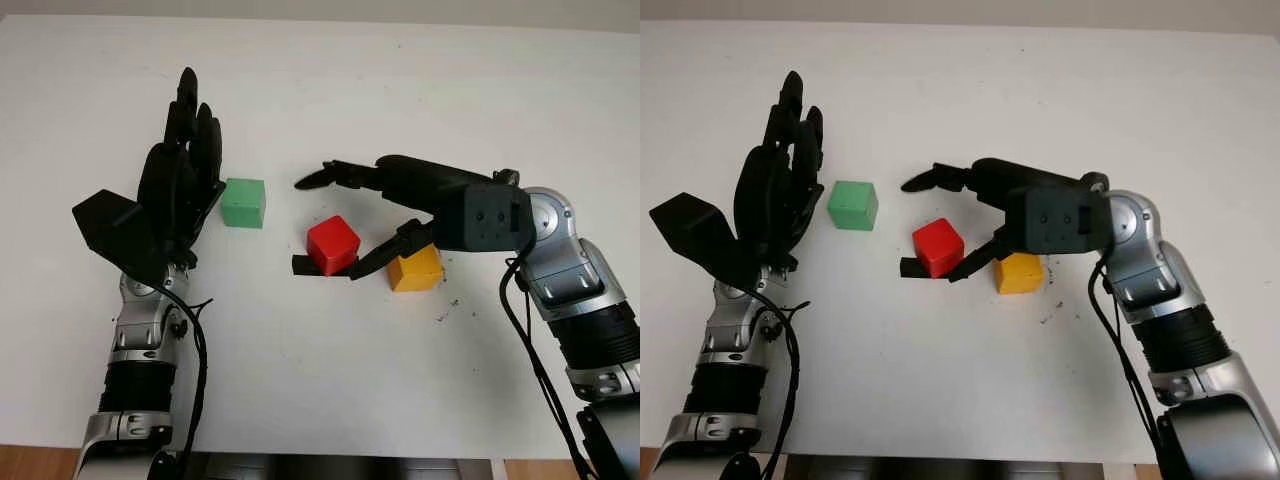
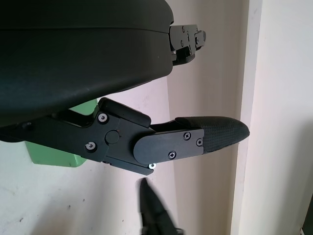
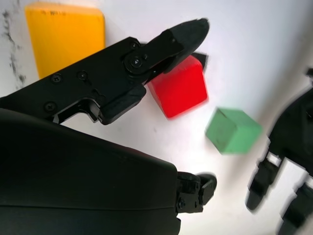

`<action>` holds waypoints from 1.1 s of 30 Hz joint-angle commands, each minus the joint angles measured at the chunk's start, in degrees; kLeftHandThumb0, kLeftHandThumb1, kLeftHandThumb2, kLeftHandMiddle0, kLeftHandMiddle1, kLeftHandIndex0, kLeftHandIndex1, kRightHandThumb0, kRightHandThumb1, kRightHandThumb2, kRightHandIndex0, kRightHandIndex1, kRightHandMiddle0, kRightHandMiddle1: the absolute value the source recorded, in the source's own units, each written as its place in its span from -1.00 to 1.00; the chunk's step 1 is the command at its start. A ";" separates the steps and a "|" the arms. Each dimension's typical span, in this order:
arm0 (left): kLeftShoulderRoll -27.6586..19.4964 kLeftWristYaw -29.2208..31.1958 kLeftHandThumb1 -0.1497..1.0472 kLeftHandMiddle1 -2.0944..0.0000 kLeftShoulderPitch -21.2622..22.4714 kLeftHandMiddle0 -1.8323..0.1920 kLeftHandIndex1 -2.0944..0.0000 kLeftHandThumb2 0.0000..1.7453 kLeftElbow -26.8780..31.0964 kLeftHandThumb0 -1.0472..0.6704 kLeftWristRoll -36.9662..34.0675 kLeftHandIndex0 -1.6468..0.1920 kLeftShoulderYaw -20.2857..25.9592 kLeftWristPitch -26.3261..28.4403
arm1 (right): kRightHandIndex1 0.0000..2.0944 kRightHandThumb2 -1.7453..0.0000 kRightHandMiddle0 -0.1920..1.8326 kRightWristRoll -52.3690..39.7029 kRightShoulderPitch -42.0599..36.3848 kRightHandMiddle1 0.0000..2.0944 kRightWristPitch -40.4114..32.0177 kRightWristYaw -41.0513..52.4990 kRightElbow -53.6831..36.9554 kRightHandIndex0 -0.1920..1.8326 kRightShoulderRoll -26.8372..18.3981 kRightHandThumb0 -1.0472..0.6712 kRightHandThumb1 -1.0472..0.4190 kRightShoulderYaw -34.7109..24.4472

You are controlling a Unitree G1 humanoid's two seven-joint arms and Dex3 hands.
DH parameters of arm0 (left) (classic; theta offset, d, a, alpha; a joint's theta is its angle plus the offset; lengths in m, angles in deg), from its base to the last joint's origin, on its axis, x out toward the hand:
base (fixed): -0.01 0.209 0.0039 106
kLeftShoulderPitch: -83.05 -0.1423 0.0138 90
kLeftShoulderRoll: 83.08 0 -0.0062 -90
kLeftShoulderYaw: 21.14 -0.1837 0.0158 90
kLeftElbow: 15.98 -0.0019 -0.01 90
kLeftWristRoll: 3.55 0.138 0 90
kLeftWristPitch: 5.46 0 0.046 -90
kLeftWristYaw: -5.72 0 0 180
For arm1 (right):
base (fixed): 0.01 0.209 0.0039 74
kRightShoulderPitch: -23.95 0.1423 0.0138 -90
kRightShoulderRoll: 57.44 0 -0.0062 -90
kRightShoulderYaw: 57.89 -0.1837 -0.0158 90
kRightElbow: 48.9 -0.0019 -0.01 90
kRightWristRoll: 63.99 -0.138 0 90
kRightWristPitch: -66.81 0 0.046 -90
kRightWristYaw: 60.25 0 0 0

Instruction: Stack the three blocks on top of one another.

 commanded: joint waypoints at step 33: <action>-33.19 4.55 0.87 0.96 13.93 0.78 0.93 -0.95 0.68 -0.68 37.53 0.41 -12.07 -0.61 | -0.96 0.81 -0.92 -10.96 -2.27 -0.94 -15.40 -28.30 -3.48 -0.94 8.61 -0.61 -1.00 -16.08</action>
